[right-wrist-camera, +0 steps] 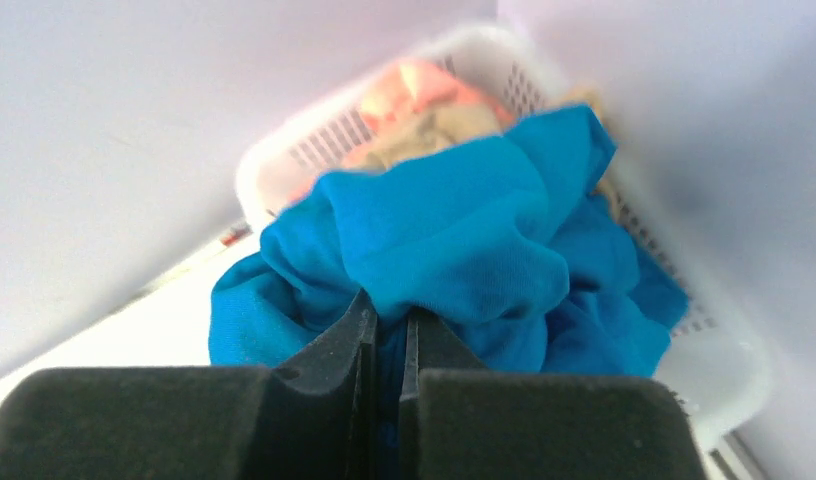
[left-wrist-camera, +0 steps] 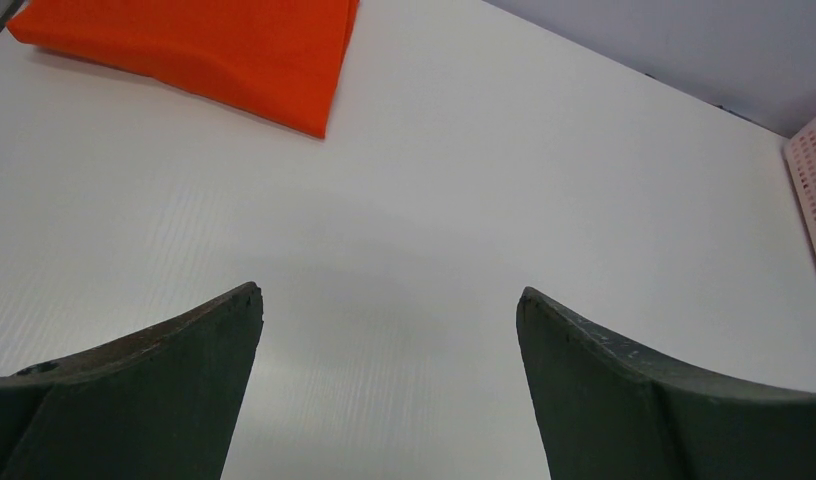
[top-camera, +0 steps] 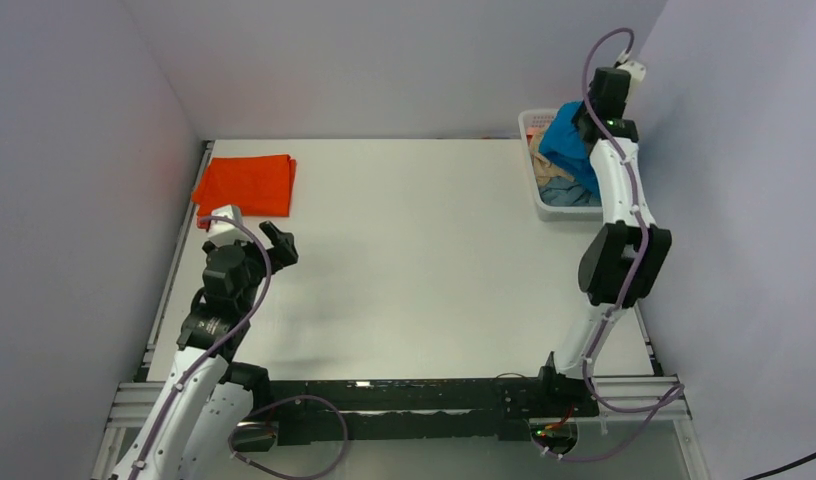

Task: Fold and stack the t-shirts
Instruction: Grab crumpled tshirt from bin with the right arm, then move the tshirt to the center of the board

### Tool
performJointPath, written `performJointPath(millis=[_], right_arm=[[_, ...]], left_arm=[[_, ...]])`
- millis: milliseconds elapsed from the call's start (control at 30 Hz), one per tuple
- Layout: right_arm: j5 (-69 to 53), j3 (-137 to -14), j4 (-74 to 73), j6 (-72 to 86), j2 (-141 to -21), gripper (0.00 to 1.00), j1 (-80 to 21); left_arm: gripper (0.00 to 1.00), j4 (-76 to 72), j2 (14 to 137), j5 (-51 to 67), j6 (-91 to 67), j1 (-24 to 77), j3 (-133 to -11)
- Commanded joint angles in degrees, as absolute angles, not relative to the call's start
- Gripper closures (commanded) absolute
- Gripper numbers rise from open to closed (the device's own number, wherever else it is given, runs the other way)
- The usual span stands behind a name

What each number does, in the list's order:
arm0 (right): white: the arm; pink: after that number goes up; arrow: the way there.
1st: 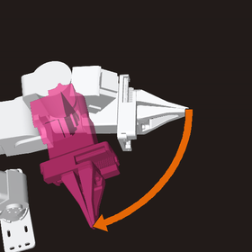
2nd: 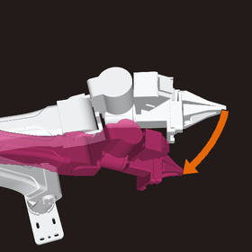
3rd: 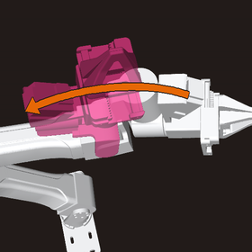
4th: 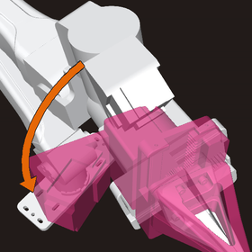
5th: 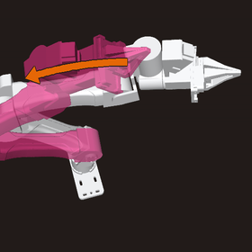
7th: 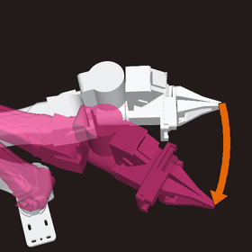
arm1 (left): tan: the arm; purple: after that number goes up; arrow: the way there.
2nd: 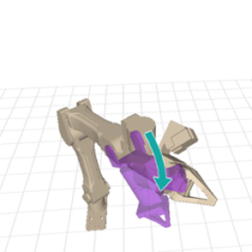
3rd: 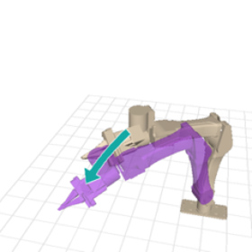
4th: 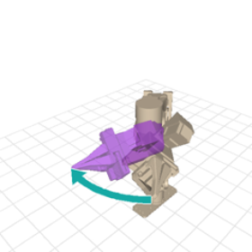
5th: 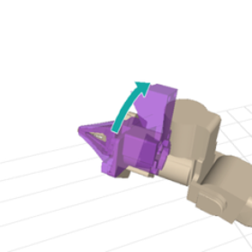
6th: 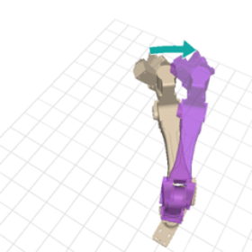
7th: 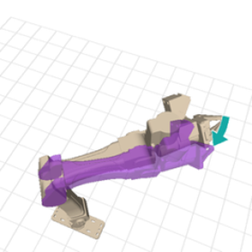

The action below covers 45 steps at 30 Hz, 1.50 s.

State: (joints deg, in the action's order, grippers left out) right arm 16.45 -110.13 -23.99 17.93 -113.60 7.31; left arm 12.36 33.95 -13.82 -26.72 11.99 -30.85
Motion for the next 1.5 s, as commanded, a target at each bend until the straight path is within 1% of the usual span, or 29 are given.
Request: performJointPath(millis=[0,67,200,300,400,467,633,700,800,867,900,967,1000,1033,1067,1100,1133,1200,1267,1400,1467], right_arm=[[13.4,-113.5,-20.0,15.1,-100.8,1.0,7.2],[10.2,-112.5,-18.8,15.5,-97.7,1.0,7.2],[-2.1,-112.0,-18.3,16.1,-92.3,1.0,6.5],[-7.2,-113.0,-18.7,16.4,-89.6,1.0,4.0],[-15.5,-112.5,-17.8,18.8,-87.4,1.0,0.6],[-20.0,-111.6,-17.5,19.0,-86.8,1.0,-4.9],[-22.1,-108.9,-16.7,17.1,-87.6,1.0,-20.4],[-27.3,-106.8,-14.9,18.8,-88.1,1.0,-23.0],[-34.4,-99.6,-9.8,20.5,-87.5,0.94,-23.8],[-33.5,-92.7,-8.6,17.3,-86.0,0.85,-23.8],[-30.5,-88.2,-8.5,15.2,-85.0,0.84,-23.7],[-19.2,-79.5,-9.4,13.0,-83.1,0.81,-23.7],[-12.6,-75.2,-9.8,12.2,-81.7,0.74,-23.5],[-5.2,-71.1,-10.0,11.5,-80.9,0.55,-23.3],[2.0,-67.1,-10.0,11.6,-80.0,0.3,-23.2],[8.4,-62.9,-10.3,12.3,-79.4,0.11,-22.9],[14.0,-60.9,-10.8,13.0,-79.0,0.02,-22.7],[19.0,-59.0,-12.5,14.0,-78.4,0.0,-22.4],[18.6,-58.1,-14.2,14.4,-77.7,0.0,-22.4],[10.0,-55.5,-10.3,10.1,-76.6,0.0,-22.5],[6.1,-56.2,-10.1,9.1,-77.2,0.0,-22.7]], left_arm=[[0.01,12.6,32.5,-13.9,-27.3,12.0,-32.1],[0.0,13.2,32.2,-14.2,-27.7,12.0,-32.0],[0.01,12.7,31.3,-12.9,-27.5,12.0,-32.1],[0.01,13.8,31.0,-13.7,-27.8,12.0,-32.0],[0.01,12.8,30.5,-13.2,-28.4,12.0,-31.0],[0.01,13.1,30.4,-12.2,-28.3,12.0,-31.4],[0.0,16.0,29.9,-14.6,-29.6,11.9,-32.3],[0.01,16.6,29.6,-14.8,-30.1,12.0,-32.6],[0.01,17.9,29.5,-16.1,-31.6,12.0,-33.1],[0.01,18.8,30.2,-17.1,-32.9,12.0,-33.1],[0.01,19.2,30.7,-17.3,-33.3,12.0,-33.1],[0.01,19.6,32.1,-17.6,-34.3,12.0,-33.3],[0.01,20.7,33.0,-17.6,-35.3,12.0,-33.6],[0.0,21.3,34.0,-17.1,-35.6,12.0,-33.9],[0.01,21.8,35.1,-16.2,-35.9,12.0,-34.1],[0.01,22.3,36.3,-15.4,-36.4,12.0,-34.0],[0.01,22.9,37.7,-14.5,-37.0,12.0,-33.8],[0.0,23.3,41.3,-11.9,-37.9,12.0,-33.0],[0.0,22.9,45.2,-9.1,-38.1,12.0,-32.5],[0.01,20.0,55.1,-5.5,-37.5,12.0,-32.6],[0.01,18.9,59.8,-4.7,-37.6,11.9,-34.1]])
